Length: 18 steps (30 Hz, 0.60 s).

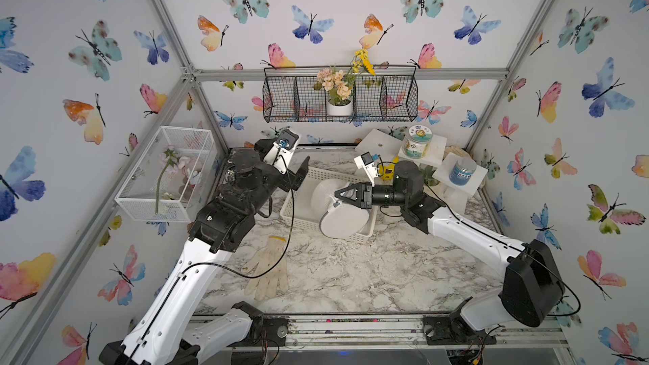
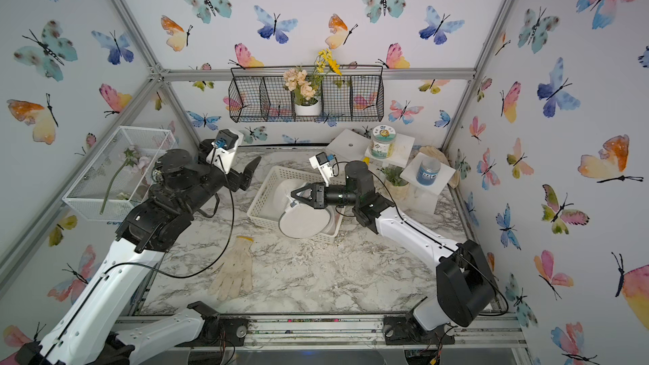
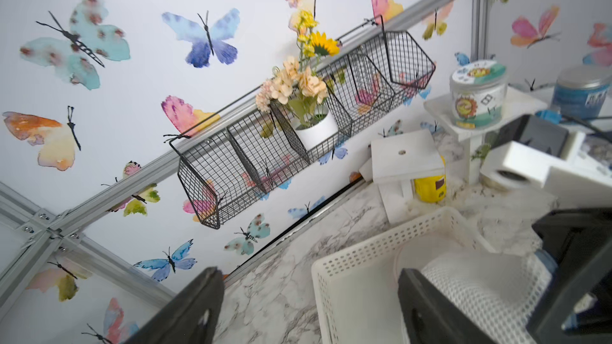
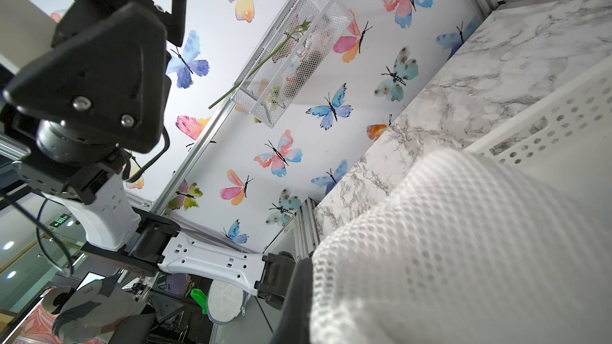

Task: Turn the laundry bag inside out
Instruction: Turn over the laundry bag.

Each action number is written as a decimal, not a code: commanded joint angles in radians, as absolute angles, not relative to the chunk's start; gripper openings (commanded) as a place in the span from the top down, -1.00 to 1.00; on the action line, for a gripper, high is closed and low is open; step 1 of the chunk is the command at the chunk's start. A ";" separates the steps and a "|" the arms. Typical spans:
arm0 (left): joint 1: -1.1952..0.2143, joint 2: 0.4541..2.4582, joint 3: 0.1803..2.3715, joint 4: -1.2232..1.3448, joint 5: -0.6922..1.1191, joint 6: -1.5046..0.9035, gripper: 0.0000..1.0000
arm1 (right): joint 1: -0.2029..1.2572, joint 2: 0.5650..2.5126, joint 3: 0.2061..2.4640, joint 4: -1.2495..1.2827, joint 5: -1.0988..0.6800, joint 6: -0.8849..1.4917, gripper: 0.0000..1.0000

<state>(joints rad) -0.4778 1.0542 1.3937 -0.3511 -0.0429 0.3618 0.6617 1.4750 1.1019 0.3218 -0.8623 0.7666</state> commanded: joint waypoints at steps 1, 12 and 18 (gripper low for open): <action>-0.457 0.999 1.362 -0.203 0.101 0.273 -0.74 | 0.638 1.415 1.089 0.282 -0.845 0.787 0.96; -0.456 0.880 1.221 -0.150 0.162 0.242 -0.76 | 0.591 1.407 1.112 0.230 -0.830 0.875 0.96; -0.456 0.928 1.219 -0.306 0.145 0.252 -0.74 | 0.580 1.390 1.108 0.247 -0.853 0.887 0.96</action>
<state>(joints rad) -0.4591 0.9100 1.2339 -0.2264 0.1184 0.2604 0.5900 1.4097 1.0946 0.2295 -0.8303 0.8753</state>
